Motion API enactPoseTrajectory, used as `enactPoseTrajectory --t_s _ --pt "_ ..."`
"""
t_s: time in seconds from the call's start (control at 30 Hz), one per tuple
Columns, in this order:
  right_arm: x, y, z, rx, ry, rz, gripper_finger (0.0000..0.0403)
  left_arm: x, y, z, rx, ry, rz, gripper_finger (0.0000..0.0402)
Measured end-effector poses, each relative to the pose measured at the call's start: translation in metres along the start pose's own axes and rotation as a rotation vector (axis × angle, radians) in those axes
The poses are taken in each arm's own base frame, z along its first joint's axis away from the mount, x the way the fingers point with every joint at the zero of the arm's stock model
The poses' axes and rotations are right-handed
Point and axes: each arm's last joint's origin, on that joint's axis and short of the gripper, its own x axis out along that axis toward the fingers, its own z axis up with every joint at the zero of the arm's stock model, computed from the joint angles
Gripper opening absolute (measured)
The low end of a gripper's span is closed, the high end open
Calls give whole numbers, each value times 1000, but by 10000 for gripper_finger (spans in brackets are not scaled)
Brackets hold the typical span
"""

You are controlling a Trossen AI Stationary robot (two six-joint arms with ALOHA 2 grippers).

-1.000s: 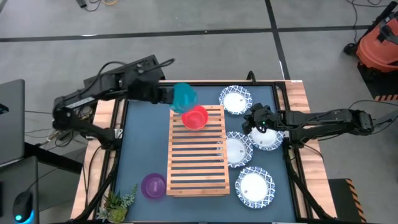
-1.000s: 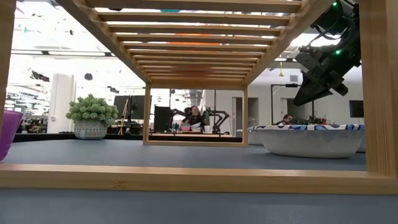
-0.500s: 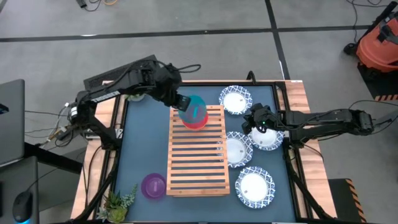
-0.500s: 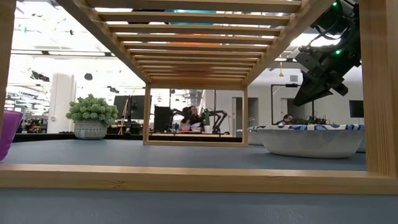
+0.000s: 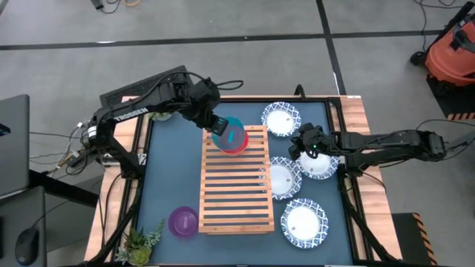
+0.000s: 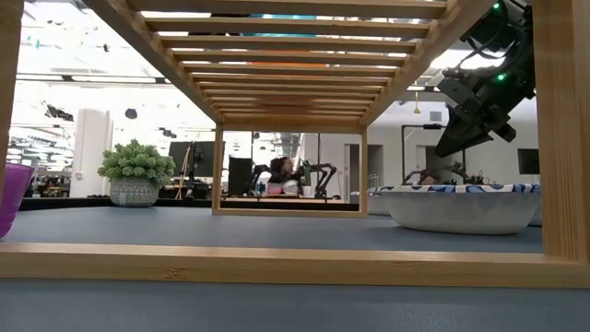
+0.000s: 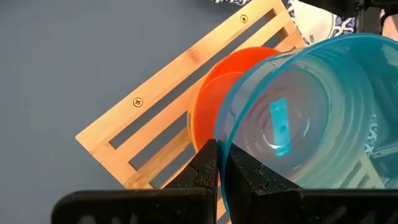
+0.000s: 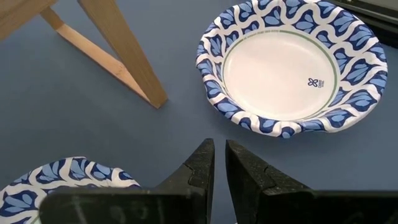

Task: Place and stack bowls onto a shelf
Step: Stack the small blue bowl on top of the small orange bowl

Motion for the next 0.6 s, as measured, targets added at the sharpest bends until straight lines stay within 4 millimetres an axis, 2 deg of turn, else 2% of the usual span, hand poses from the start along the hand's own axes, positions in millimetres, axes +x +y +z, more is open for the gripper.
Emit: enactPoseTrajectory --t_s 0.33,0.6 --pt "0 0 0 0 0 0 68 0 -2 3 43 -48 1 6" --pt "0 0 0 0 0 0 68 0 -3 5 73 -69 -13 64"
